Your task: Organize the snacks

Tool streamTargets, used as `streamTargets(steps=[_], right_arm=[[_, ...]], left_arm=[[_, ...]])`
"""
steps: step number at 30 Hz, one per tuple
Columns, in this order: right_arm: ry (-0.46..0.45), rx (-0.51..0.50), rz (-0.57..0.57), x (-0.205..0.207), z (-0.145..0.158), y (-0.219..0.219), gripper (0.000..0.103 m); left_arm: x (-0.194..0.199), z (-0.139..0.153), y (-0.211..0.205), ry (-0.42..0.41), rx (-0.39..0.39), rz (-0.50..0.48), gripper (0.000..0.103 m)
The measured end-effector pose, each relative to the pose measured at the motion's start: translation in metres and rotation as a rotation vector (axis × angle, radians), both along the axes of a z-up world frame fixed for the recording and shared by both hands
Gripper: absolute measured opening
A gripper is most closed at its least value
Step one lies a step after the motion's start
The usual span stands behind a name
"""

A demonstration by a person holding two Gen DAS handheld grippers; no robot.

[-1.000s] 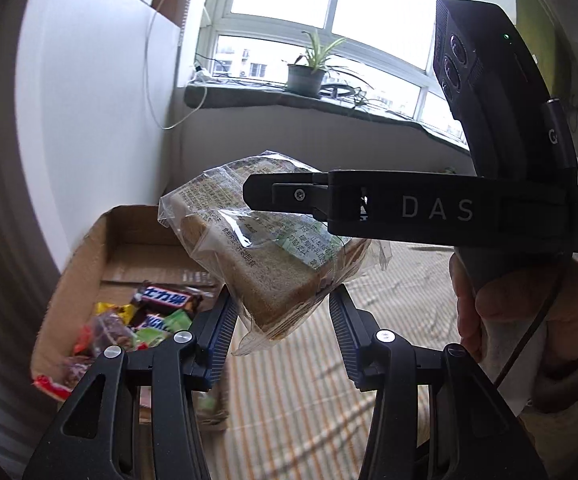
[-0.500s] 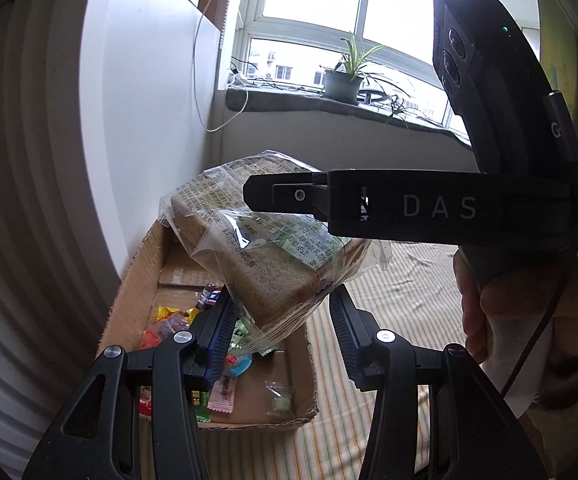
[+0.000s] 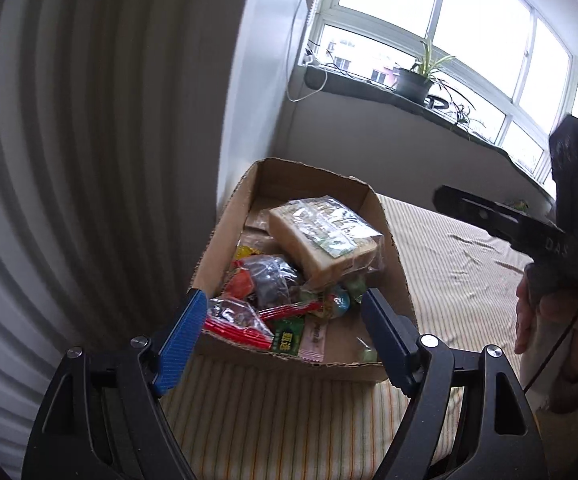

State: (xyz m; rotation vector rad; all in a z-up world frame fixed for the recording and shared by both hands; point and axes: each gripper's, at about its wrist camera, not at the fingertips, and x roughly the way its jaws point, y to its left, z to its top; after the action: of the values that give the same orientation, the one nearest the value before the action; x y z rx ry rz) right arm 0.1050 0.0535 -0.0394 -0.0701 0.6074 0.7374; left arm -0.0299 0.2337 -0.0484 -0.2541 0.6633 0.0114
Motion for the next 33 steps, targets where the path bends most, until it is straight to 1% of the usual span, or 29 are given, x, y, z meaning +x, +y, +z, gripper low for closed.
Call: streamTargets(steps=[1, 2, 5, 7, 12, 14, 16, 19, 21, 23, 25, 29, 33], right_arm=[[-0.027, -0.010, -0.015, -0.010, 0.000, -0.004, 0.102], [-0.054, -0.018, -0.027, -0.017, -0.001, -0.007, 0.103], [-0.133, -0.079, -0.074, -0.037, -0.001, -0.011, 0.103], [-0.150, -0.096, -0.105, -0.044, -0.001, -0.016, 0.103], [-0.131, -0.058, -0.145, -0.052, -0.002, -0.029, 0.103], [-0.129, -0.044, -0.147, -0.058, -0.004, -0.034, 0.103], [-0.141, -0.051, -0.156, -0.066, -0.006, -0.038, 0.103], [-0.146, -0.032, -0.163, -0.077, -0.009, -0.047, 0.103], [-0.143, -0.032, -0.175, -0.082, -0.013, -0.054, 0.103], [-0.141, -0.039, -0.186, -0.086, -0.016, -0.062, 0.103], [-0.139, -0.037, -0.208, -0.090, -0.019, -0.074, 0.103], [-0.145, -0.032, -0.268, -0.096, -0.021, -0.107, 0.103], [-0.158, -0.043, -0.338, -0.101, -0.023, -0.143, 0.103]], left_arm=[[-0.002, 0.001, 0.003, -0.005, -0.007, 0.012, 0.079], [-0.004, 0.003, 0.005, -0.011, -0.012, 0.020, 0.079], [-0.009, 0.010, 0.006, -0.033, -0.010, 0.043, 0.082], [-0.012, 0.014, 0.005, -0.049, -0.002, 0.046, 0.083], [-0.011, 0.021, -0.005, -0.039, 0.026, 0.034, 0.083], [-0.012, 0.023, -0.010, -0.038, 0.044, 0.042, 0.086], [-0.013, 0.025, -0.013, -0.046, 0.042, 0.043, 0.092], [-0.013, 0.027, -0.017, -0.067, 0.001, 0.039, 0.102], [-0.014, 0.029, -0.022, -0.081, -0.019, 0.039, 0.102], [-0.012, 0.030, -0.029, -0.081, -0.020, 0.031, 0.102], [-0.010, 0.031, -0.040, -0.077, 0.002, 0.033, 0.102], [-0.005, 0.032, -0.069, -0.096, 0.037, 0.017, 0.102], [0.006, 0.031, -0.110, -0.114, 0.073, -0.030, 0.102]])
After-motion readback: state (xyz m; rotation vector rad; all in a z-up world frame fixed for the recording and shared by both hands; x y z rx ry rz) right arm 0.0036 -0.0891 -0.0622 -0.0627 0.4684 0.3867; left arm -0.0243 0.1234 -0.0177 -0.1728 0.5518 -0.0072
